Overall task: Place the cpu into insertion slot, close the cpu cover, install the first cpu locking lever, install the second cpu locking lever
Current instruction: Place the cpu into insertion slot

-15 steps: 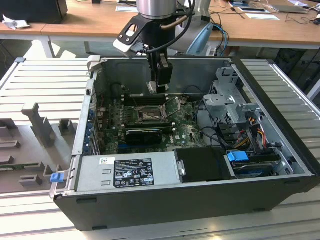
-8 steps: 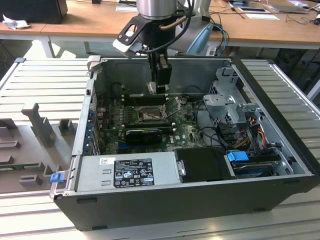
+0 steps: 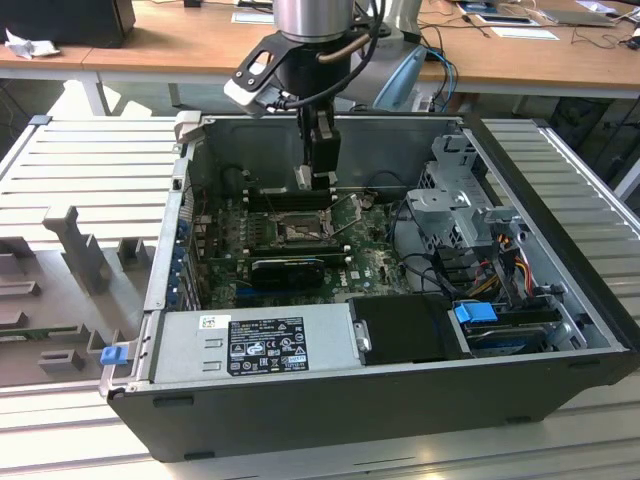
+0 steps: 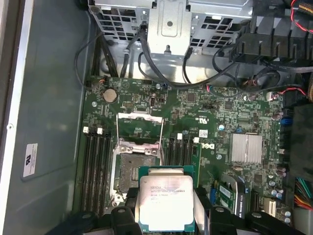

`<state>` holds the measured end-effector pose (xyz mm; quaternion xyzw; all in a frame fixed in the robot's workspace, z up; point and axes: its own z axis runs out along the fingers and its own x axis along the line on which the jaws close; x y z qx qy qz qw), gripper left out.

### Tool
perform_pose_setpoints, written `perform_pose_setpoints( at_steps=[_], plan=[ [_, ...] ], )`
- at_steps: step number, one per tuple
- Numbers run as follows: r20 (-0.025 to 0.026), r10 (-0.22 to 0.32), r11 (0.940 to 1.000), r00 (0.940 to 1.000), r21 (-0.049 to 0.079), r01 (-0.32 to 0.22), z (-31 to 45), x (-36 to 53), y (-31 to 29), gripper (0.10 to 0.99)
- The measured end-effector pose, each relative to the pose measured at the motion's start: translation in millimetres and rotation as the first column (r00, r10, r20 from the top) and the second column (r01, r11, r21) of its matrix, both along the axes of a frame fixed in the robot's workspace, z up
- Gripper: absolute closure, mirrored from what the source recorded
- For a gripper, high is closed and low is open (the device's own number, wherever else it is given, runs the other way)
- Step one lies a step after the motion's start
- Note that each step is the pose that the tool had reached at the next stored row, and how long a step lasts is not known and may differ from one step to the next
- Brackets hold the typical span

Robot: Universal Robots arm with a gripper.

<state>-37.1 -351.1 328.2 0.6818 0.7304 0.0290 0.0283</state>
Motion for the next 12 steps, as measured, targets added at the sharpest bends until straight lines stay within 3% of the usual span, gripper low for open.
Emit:
perform_pose_setpoints(
  at_steps=[6,12],
  plan=[
    [0.0001,-0.035,0.9994,0.9994,0.000,0.035,-2.2,0.1,0.0,0.557],
    [0.0000,-0.035,0.9994,0.9994,0.000,0.035,-8.3,0.0,0.0,0.557]
  ],
)
